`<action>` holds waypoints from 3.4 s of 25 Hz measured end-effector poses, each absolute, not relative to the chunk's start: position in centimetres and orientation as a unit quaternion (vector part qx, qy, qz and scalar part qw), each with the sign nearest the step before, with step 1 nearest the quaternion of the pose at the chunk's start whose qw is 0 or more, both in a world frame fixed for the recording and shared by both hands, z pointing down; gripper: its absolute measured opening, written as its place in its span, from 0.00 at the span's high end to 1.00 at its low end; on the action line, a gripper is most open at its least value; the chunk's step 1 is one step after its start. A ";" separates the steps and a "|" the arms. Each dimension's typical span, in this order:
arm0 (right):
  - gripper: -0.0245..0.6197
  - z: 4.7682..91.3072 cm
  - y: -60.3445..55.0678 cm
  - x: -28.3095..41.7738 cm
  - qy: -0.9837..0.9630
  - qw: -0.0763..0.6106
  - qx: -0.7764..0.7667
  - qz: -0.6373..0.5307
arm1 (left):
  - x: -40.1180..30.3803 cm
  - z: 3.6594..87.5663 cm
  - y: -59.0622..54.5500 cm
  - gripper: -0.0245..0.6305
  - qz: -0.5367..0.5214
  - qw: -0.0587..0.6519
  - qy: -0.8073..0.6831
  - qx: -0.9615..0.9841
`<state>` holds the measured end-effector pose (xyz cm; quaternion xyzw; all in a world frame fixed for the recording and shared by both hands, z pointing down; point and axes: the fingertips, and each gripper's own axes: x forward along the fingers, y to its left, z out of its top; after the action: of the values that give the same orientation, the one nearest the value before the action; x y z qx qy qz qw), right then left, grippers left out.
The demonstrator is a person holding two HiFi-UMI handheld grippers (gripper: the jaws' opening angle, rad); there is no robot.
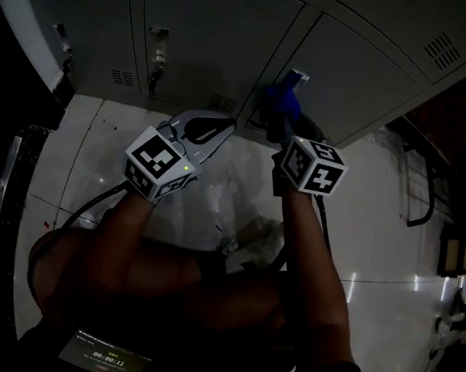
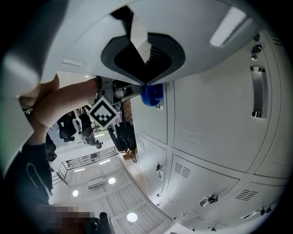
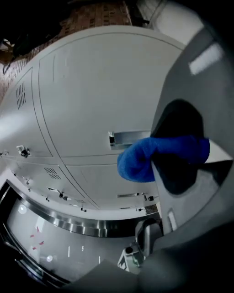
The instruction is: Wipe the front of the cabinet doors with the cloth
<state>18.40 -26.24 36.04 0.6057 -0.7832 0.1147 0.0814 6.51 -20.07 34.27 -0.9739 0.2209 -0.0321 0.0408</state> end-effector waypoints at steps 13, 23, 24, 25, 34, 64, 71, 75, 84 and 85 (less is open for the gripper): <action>0.84 40.1 -27.8 23.4 -0.739 0.067 0.654 0.151 | 6.6 34.6 -19.4 0.96 -0.035 0.036 0.214 -0.975; 0.84 40.8 -26.6 27.4 -0.701 0.056 0.689 0.173 | 6.3 34.2 -19.3 0.95 -0.032 0.035 0.216 -0.975; 0.84 40.9 -26.4 28.0 -0.695 0.053 0.694 0.178 | 6.3 34.2 -19.3 0.95 -0.032 0.036 0.216 -0.975; 0.84 40.9 -26.3 28.6 -0.690 0.051 0.699 0.183 | 6.3 34.1 -19.3 0.96 -0.031 0.037 0.216 -0.975; 0.84 41.4 -24.5 35.4 -0.632 0.055 0.746 0.202 | 6.2 33.8 -19.3 0.96 -0.024 0.038 0.214 -0.976; 0.84 38.1 -24.5 21.1 -0.718 0.050 0.671 0.177 | 5.8 33.7 -20.1 0.96 -0.024 0.036 0.223 -0.974; 0.84 38.7 -24.2 15.9 -0.758 0.066 0.624 0.180 | 5.7 33.9 -20.2 0.96 -0.026 0.033 0.225 -0.973; 0.84 40.8 -24.5 14.2 -0.765 0.081 0.610 0.190 | 5.7 34.0 -20.2 0.96 -0.027 0.032 0.225 -0.973; 0.84 46.3 -26.5 17.0 -0.740 0.124 0.633 0.191 | 5.8 34.0 -20.1 0.95 -0.027 0.032 0.225 -0.973; 0.84 46.7 -26.7 17.6 -0.736 0.126 0.637 0.192 | 5.8 34.0 -20.1 0.95 -0.027 0.032 0.225 -0.973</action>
<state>17.57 -26.67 46.70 0.6373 -0.7355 0.1922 0.1260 5.76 -20.15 33.96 -0.9734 0.2251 -0.0271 0.0317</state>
